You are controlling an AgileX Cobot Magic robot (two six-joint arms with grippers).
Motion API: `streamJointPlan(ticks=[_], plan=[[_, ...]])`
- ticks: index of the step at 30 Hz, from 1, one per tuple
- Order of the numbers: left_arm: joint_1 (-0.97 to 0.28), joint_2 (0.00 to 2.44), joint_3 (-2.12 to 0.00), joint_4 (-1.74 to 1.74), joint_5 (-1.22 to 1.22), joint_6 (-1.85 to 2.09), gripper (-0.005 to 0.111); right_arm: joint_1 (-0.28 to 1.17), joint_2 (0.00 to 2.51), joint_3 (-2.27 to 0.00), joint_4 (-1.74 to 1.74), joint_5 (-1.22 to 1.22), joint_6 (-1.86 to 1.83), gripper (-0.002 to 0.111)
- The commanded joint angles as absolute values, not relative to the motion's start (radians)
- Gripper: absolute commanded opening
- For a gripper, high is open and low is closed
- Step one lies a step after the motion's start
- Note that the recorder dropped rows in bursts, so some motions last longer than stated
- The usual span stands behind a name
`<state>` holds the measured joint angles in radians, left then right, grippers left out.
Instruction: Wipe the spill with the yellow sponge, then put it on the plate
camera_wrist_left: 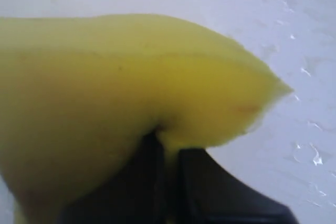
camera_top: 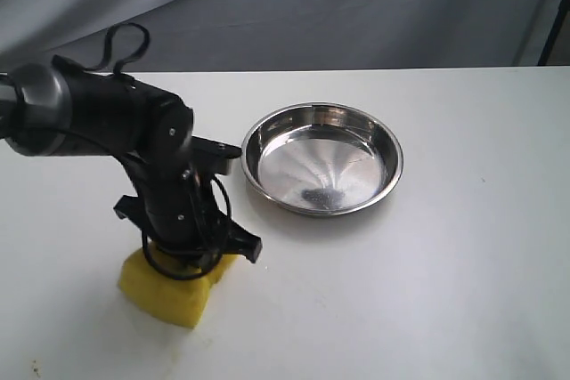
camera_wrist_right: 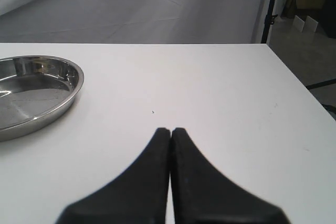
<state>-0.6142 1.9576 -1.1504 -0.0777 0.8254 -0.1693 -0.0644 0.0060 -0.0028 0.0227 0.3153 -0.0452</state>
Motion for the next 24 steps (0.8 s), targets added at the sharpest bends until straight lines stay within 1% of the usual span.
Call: streamJointPlan(ticks=[1, 6, 9, 13, 17, 24], plan=[[-0.732, 1.979, -1.14, -0.186, 0.859, -0.175, 0.0, -0.07, 0.0, 0.0, 0.011, 0.301, -0.05, 0.0], [-0.821, 1.979, -1.14, -0.33, 0.859, -0.12, 0.0, -0.07, 0.0, 0.0, 0.011, 0.301, -0.05, 0.0], [-0.851, 1.979, -1.14, -0.415, 0.859, -0.056, 0.0, -0.07, 0.0, 0.0, 0.011, 0.301, -0.05, 0.0], [-0.866, 1.979, -1.14, -0.406, 0.833, -0.039, 0.0, -0.07, 0.0, 0.0, 0.011, 0.301, -0.05, 0.0], [-0.82, 1.981, -1.14, -0.375, 0.818, -0.054, 0.0, -0.07, 0.0, 0.0, 0.011, 0.301, -0.05, 0.0], [-0.65, 2.021, -1.14, -0.348, 0.843, -0.077, 0.0, -0.07, 0.0, 0.0, 0.011, 0.301, -0.05, 0.0]])
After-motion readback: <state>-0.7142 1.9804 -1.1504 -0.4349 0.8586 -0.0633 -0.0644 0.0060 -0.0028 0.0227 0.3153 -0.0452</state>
